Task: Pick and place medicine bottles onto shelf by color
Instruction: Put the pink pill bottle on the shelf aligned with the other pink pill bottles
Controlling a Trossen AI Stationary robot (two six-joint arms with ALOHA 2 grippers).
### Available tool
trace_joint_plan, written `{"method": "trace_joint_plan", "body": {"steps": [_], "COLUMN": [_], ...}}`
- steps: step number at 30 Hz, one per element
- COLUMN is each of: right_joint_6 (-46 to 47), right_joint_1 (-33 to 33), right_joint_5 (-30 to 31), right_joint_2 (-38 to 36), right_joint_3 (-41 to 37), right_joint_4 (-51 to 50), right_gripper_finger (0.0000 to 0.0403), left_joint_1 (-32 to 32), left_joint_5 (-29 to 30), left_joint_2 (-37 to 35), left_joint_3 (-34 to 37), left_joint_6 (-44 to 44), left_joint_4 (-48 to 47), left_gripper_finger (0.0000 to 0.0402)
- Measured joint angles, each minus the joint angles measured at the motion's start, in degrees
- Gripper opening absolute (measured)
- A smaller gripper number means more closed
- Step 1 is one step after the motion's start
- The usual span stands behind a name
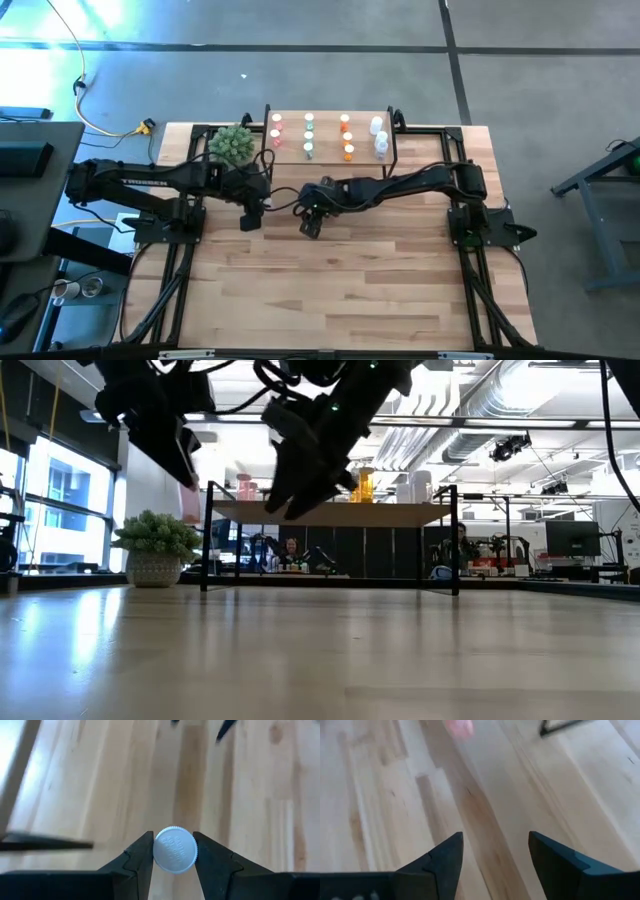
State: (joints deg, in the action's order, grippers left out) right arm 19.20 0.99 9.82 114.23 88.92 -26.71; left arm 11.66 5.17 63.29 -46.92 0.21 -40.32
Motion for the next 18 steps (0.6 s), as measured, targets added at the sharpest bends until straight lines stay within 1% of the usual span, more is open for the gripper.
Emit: {"method": "trace_joint_plan", "body": {"steps": [4, 8, 13, 18], "right_joint_6": [0.27, -0.86, -1.50, -1.72], "right_joint_1": [0.26, 0.37, 0.22, -0.19], "right_joint_5": [3.42, 4.23, 5.36, 10.45], "right_joint_2": [-1.33, -2.57, -3.87, -6.44], "right_joint_3": [-0.02, -0.01, -0.02, -0.02], "right_joint_4": [-2.63, -2.82, -3.97, -3.96], "right_gripper_finger": [0.0216, 0.0216, 0.0216, 0.0216], "left_joint_1": [0.19, 1.76, 6.04, 11.01], "left_joint_5": [3.57, 5.81, 6.64, 6.41], "left_joint_2": [-0.14, -0.09, -0.09, 0.52], "left_joint_3": [-4.60, -9.64, -15.87, -21.19], "left_joint_6": [-0.01, 0.43, 1.89, 4.02], "left_joint_4": [-6.74, -10.77, -14.47, -16.09], "left_gripper_finger": [0.0117, 0.0117, 0.0117, 0.0117]}}
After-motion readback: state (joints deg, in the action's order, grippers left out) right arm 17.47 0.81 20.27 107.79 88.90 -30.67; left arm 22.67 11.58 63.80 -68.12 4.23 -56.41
